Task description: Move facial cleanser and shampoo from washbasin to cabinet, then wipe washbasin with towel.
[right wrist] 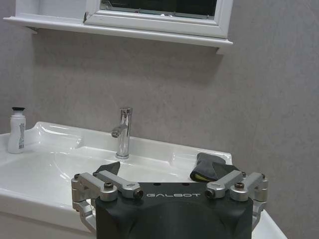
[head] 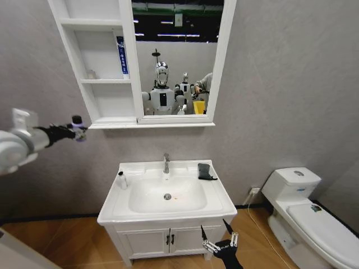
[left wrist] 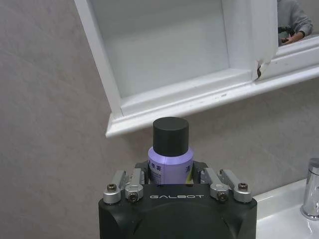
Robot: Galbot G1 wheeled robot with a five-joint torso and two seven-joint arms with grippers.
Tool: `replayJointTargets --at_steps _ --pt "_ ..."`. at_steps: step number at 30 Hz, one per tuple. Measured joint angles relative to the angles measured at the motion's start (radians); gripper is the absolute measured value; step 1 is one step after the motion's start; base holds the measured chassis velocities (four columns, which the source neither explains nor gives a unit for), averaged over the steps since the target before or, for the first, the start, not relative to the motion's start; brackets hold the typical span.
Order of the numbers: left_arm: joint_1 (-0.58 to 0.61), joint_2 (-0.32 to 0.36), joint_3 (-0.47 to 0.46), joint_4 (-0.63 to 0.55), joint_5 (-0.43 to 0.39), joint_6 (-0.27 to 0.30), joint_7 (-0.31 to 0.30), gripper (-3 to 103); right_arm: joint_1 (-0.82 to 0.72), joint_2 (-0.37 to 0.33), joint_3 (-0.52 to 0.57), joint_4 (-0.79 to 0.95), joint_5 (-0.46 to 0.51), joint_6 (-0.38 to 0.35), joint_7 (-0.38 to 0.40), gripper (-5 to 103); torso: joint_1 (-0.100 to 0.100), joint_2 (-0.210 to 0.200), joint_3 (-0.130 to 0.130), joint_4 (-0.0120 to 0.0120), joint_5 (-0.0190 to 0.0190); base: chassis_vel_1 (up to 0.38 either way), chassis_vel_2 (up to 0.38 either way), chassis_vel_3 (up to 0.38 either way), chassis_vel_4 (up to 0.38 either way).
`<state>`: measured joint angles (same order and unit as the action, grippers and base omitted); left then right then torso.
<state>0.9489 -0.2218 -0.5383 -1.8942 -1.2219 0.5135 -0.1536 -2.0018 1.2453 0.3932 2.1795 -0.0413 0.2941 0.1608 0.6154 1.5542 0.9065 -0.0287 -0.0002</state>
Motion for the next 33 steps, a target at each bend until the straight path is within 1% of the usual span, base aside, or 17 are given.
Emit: replayJointTargets --at_steps 1,2,4,5,7,9,10,11,12,14,15,18,22,26,28,31,33 --pt "-0.039 -0.049 0.053 0.023 0.043 -0.015 0.003 43 -0.001 -0.009 0.007 -0.004 0.001 0.0 0.0 100 0.0 0.0 0.0 0.0004 -0.0001 0.0 0.0 0.0 0.0" --pt "-0.039 -0.049 0.053 0.023 0.043 -0.015 0.003 43 -0.001 -0.009 0.007 -0.004 0.001 0.0 0.0 100 0.0 0.0 0.0 0.0004 -0.0001 0.0 0.0 0.0 0.0" --pt "-0.176 -0.141 0.181 0.079 0.107 -0.023 0.015 43 -0.012 -0.021 0.025 -0.016 0.003 0.002 -0.001 100 0.0 0.0 0.0 0.0003 -0.0004 0.0 0.0 0.0 0.0" --pt "-0.176 -0.141 0.181 0.079 0.107 -0.023 0.015 43 -0.012 -0.021 0.025 -0.016 0.003 0.002 -0.001 100 0.0 0.0 0.0 0.0003 -0.0004 0.0 0.0 0.0 0.0" --pt "-0.317 -0.208 0.276 0.116 0.119 -0.014 0.019 43 -0.015 -0.025 0.039 -0.027 0.015 0.001 0.0 100 0.0 0.0 0.0 -0.0005 0.0002 0.0 0.0 0.0 0.0" --pt "-0.354 -0.222 0.301 0.126 0.12 -0.009 0.019 43 -0.013 -0.025 0.041 -0.031 0.017 -0.001 0.0 100 0.0 0.0 0.0 -0.0003 0.0002 0.0 0.0 0.0 0.0" --pt "-0.47 -0.257 0.366 0.155 0.117 0.011 0.022 43 -0.006 -0.025 0.044 -0.042 0.024 -0.008 0.001 100 0.0 0.0 0.0 -0.0005 0.0001 0.0 0.0 0.0 0.0" --pt "-0.529 -0.27 0.395 0.169 0.111 0.02 0.02 43 -0.003 -0.025 0.046 -0.046 0.027 -0.012 0.001 100 0.0 0.0 0.0 -0.0004 0.0002 0.0 0.0 0.0 0.0" --pt "-0.529 -0.27 0.395 0.169 0.111 0.02 0.02 43 -0.003 -0.025 0.046 -0.046 0.027 -0.012 0.001 100 0.0 0.0 0.0 -0.0004 0.0002 0.0 0.0 0.0 0.0" --pt "-0.657 -0.286 0.459 0.198 0.082 0.052 0.011 43 -0.001 -0.025 0.049 -0.055 0.035 -0.018 0.002 100 0.0 0.0 0.0 -0.0007 0.0008 0.0 0.0 0.0 0.0" --pt "-0.657 -0.286 0.459 0.198 0.082 0.052 0.011 43 -0.001 -0.025 0.049 -0.055 0.035 -0.018 0.002 100 0.0 0.0 0.0 -0.0007 0.0008 0.0 0.0 0.0 0.0" --pt "-0.776 -0.279 0.521 0.218 0.03 0.117 0.002 43 0.0 -0.026 0.055 -0.065 0.043 -0.018 0.003 100 0.0 0.0 0.0 0.0002 0.0005 0.0 0.0 0.0 0.0" --pt "-0.865 -0.281 0.574 0.258 0.02 0.142 -0.006 43 0.008 -0.027 0.055 -0.071 0.047 -0.019 0.004 100 0.0 0.0 0.0 0.0005 0.0001 0.0 0.0 0.0 0.0" --pt "-1.038 -0.336 0.679 0.351 -0.005 0.164 -0.03 43 0.021 -0.031 0.047 -0.081 0.05 -0.022 0.003 100 0.0 0.0 0.0 0.0002 0.0003 0.0 0.0 0.0 0.0" --pt "-1.059 -0.346 0.697 0.364 -0.007 0.167 -0.033 43 0.022 -0.031 0.047 -0.083 0.05 -0.022 0.004 100 0.0 0.0 0.0 -0.0001 0.0005 0.0 0.0 0.0 0.0" --pt "-1.171 -0.406 0.805 0.459 0.0 0.179 -0.061 43 0.027 -0.037 0.045 -0.087 0.054 -0.022 0.004 100 0.0 0.0 0.0 -0.0004 0.0004 0.0 0.0 0.0 0.0" --pt "-1.185 -0.418 0.818 0.477 0.01 0.18 -0.069 43 0.029 -0.039 0.045 -0.088 0.056 -0.022 0.004 100 0.0 0.0 0.0 -0.0003 0.0004 0.0 0.0 0.0 0.0"
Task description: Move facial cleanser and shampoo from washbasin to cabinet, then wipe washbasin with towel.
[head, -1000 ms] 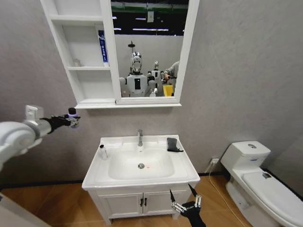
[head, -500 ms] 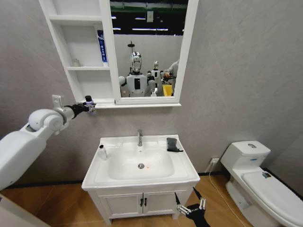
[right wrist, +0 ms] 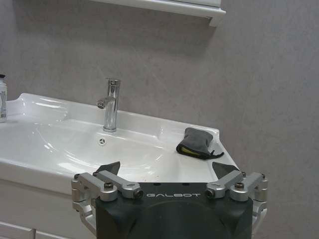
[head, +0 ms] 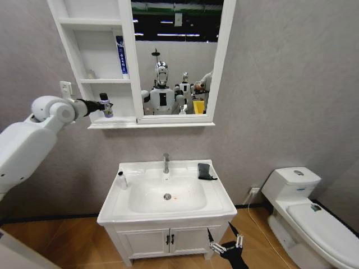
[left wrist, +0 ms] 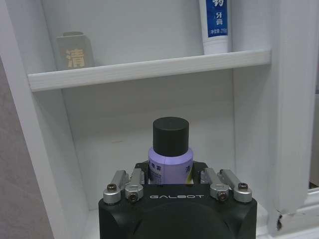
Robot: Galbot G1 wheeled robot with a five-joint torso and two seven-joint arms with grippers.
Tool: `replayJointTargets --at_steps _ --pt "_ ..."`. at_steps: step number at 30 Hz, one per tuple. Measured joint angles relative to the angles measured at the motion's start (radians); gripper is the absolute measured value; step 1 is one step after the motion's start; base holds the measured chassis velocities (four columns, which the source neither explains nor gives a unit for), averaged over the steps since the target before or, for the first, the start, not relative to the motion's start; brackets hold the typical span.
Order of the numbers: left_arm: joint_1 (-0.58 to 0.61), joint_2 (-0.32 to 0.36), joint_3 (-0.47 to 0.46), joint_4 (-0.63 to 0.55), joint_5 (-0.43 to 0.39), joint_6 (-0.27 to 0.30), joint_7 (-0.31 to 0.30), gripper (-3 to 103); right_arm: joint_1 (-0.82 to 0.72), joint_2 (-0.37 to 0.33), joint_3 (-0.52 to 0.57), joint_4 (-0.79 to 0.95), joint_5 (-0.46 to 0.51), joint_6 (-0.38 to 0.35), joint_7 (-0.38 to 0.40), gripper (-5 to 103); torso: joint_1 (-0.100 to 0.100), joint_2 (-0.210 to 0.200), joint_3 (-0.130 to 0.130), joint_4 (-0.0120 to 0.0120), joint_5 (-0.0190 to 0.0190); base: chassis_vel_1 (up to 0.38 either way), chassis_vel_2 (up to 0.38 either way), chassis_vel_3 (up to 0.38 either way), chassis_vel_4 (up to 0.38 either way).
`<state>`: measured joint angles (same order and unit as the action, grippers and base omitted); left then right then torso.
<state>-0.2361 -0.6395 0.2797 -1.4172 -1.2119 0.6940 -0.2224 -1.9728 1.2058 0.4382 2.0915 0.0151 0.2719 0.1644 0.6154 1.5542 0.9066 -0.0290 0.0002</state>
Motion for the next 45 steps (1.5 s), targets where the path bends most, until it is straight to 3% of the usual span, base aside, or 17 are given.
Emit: replayJointTargets --at_steps 8,19,33,38,39,41,45 --pt "-0.051 -0.068 0.04 0.117 0.053 0.027 -0.106 43 0.024 -0.012 0.004 -0.007 0.021 -0.003 0.0 100 0.0 0.0 0.0 0.0004 -0.0002 0.0 0.0 0.0 0.0" --pt "-0.049 -0.112 0.04 0.171 -0.014 0.033 -0.205 43 0.027 -0.007 -0.002 -0.012 0.024 -0.006 0.001 100 0.0 0.0 0.0 0.0003 -0.0002 0.0 0.0 0.0 0.0" --pt "-0.033 -0.141 0.026 0.211 0.008 0.018 -0.203 43 0.015 -0.002 0.005 -0.005 0.022 -0.005 0.001 100 0.0 0.0 0.0 0.0001 -0.0002 0.0 0.0 0.0 0.0" --pt "-0.003 -0.116 0.007 0.18 -0.003 0.017 -0.201 63 0.005 0.005 0.008 0.004 0.017 -0.002 0.001 100 0.0 0.0 0.0 0.0002 -0.0002 0.0 0.0 0.0 0.0" --pt "-0.003 -0.116 0.007 0.18 -0.003 0.017 -0.201 63 0.005 0.005 0.008 0.004 0.017 -0.002 0.001 100 0.0 0.0 0.0 0.0002 -0.0002 0.0 0.0 0.0 0.0" --pt "0.018 -0.097 -0.004 0.149 -0.006 0.016 -0.189 75 0.002 0.01 0.007 0.005 0.011 -0.001 0.001 100 0.0 0.0 0.0 0.0003 -0.0002 0.0 0.0 0.0 0.0" --pt "0.051 -0.066 -0.033 0.091 -0.023 0.014 -0.183 85 0.001 0.013 0.004 0.006 0.008 0.0 0.001 100 0.0 0.0 0.0 0.0002 -0.0003 0.0 0.0 0.0 0.0"
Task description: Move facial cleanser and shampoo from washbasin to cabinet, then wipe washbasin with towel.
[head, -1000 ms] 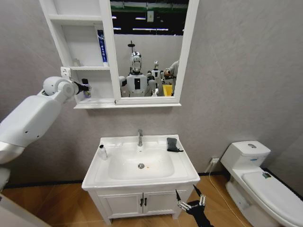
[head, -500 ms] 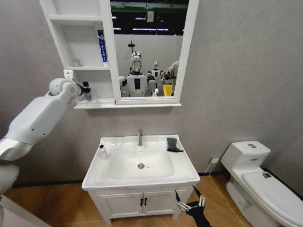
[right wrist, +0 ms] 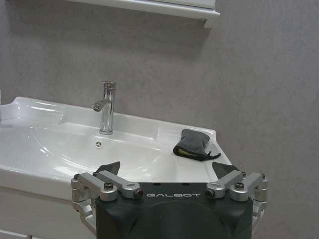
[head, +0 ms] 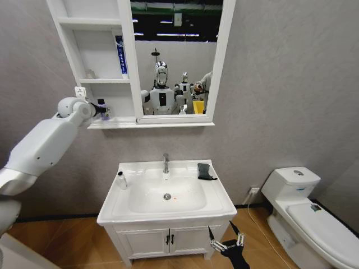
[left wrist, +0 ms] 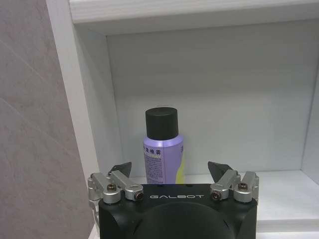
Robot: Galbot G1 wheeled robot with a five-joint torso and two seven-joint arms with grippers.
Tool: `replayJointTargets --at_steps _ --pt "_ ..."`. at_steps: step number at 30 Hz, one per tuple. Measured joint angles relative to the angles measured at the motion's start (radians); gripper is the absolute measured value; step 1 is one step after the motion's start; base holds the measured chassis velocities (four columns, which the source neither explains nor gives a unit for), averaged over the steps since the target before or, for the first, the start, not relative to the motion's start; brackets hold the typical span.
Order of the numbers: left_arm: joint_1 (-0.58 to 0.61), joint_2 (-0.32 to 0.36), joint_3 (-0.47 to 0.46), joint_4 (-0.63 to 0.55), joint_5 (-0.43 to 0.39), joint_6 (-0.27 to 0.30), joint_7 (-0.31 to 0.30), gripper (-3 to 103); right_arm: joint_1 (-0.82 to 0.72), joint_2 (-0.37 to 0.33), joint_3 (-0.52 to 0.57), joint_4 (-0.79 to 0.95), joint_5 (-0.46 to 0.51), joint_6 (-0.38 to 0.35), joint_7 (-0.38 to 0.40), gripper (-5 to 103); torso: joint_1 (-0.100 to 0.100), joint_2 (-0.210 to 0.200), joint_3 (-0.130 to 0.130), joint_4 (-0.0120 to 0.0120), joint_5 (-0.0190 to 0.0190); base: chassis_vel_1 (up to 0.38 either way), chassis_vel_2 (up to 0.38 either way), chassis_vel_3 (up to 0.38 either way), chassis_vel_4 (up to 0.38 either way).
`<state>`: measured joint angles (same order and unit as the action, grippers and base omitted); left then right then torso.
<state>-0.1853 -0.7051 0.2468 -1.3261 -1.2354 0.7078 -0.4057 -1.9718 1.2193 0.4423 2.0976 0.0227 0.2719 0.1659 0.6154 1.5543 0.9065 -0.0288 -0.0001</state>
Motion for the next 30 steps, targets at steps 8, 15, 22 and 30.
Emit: replayJointTargets --at_steps 8,15,22,30 --pt "0.254 0.213 -0.19 -0.342 -0.056 0.009 0.0 100 0.002 0.002 -0.004 0.0 -0.003 0.0 0.003 100 0.0 0.0 0.0 0.0006 -0.0006 0.0 0.0 0.0 0.0" --pt "0.557 0.369 -0.349 -0.621 -0.088 -0.032 -0.016 100 -0.001 0.014 -0.011 -0.002 -0.019 -0.002 0.006 100 -0.001 0.0 0.0 0.0 0.0004 0.0 0.0 0.0 0.0" --pt "0.787 0.302 -0.347 -0.629 0.046 -0.174 -0.014 100 0.01 0.019 -0.016 -0.013 -0.022 -0.002 0.006 100 0.0 0.0 0.0 -0.0002 -0.0004 0.0 0.0 0.0 0.0" --pt "1.061 0.154 -0.346 -0.619 0.296 -0.368 -0.074 100 0.014 0.025 -0.011 -0.041 -0.018 0.0 0.007 100 0.0 0.0 0.0 0.0005 0.0001 0.0 0.0 0.0 0.0"
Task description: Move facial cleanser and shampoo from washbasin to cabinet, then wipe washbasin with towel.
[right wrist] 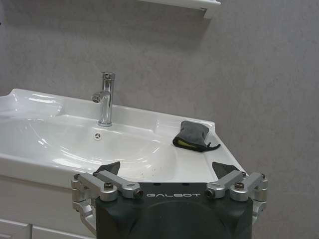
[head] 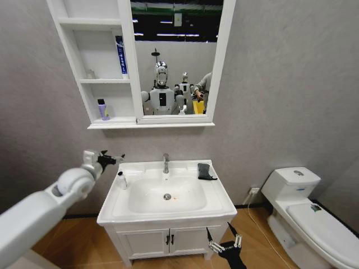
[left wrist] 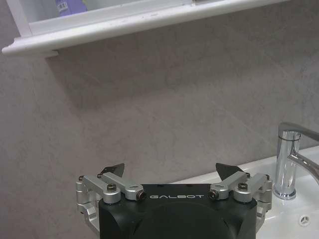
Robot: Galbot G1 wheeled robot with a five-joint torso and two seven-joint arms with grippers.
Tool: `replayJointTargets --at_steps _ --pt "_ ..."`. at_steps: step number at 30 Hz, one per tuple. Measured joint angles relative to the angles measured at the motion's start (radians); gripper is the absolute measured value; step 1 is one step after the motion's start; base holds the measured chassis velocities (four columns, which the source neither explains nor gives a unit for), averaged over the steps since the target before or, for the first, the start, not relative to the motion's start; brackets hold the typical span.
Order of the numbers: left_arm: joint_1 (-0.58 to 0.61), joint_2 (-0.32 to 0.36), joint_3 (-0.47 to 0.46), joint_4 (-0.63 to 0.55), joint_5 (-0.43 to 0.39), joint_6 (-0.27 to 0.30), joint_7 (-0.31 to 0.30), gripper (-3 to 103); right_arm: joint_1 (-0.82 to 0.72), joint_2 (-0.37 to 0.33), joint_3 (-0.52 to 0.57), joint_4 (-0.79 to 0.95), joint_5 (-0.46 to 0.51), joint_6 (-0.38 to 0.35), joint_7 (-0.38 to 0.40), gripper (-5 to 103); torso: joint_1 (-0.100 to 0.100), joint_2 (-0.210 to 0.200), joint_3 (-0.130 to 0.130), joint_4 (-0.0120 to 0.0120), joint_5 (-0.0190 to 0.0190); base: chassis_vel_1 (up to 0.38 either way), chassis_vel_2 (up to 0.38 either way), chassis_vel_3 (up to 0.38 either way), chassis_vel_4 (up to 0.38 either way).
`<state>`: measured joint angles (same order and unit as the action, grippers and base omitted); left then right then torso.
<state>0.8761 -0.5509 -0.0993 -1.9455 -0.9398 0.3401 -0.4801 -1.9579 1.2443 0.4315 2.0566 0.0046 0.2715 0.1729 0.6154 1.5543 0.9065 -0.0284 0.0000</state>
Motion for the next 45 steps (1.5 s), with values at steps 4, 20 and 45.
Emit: replayJointTargets --at_steps 4,20,45 --pt "0.043 -0.077 0.009 0.081 0.084 -0.079 -0.046 100 0.0 0.003 0.002 -0.009 0.001 0.0 0.001 100 0.0 0.0 0.0 -0.0004 0.0 0.0 0.0 0.0 0.0" --pt "0.073 -0.286 0.025 0.293 0.172 -0.145 -0.042 99 -0.012 0.004 0.017 -0.018 0.006 0.0 0.003 100 0.0 0.0 0.0 -0.0006 0.0002 0.0 0.0 0.0 0.0" --pt "-0.061 -0.412 0.05 0.497 0.224 -0.166 -0.002 40 -0.011 -0.003 0.026 -0.022 0.02 -0.007 0.007 100 0.0 0.0 0.0 -0.0003 0.0001 0.0 0.0 0.0 0.0"
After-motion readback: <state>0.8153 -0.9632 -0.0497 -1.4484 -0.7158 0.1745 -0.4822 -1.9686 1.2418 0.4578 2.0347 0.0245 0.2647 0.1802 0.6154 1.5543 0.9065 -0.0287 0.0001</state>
